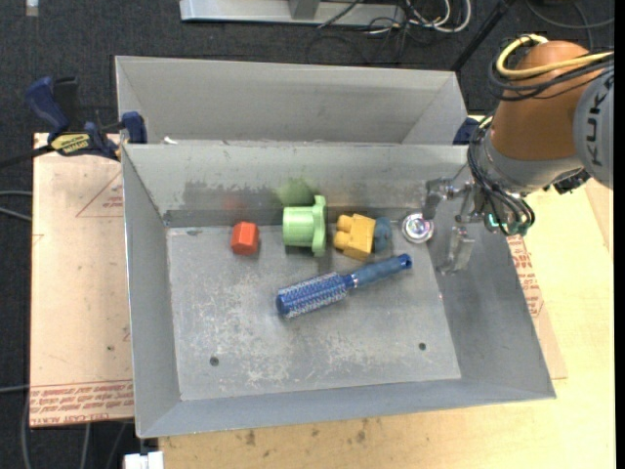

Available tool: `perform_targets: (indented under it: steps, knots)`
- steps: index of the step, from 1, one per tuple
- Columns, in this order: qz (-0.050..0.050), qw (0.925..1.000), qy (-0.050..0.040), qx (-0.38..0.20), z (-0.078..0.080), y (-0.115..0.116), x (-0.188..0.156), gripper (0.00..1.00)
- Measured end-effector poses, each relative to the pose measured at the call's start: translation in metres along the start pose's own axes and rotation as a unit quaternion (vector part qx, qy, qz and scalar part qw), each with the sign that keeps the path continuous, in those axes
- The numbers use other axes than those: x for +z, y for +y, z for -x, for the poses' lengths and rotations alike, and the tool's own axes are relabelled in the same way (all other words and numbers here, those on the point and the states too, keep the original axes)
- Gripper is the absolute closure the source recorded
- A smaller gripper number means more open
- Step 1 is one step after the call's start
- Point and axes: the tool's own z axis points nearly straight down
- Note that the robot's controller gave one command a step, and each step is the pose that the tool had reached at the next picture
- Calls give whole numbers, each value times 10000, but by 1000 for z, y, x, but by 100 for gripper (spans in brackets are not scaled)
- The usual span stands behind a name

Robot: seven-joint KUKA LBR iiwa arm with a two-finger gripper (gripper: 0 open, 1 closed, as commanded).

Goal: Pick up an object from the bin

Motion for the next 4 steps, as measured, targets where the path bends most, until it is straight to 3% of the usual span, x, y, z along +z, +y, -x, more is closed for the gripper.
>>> perform_targets:
  steps: [1, 2, 3, 4]
  knots:
    - [-2, 9935, -26, -1134, 7, -2, 32, 0]
    - [11, 9837, -51, -1799, 5, 76, 92, 0]
    - [-9, 9841, -50, -1775, 5, 71, 91, 100]
    - [-21, 9829, -86, -1841, 22, 73, -38, 100]
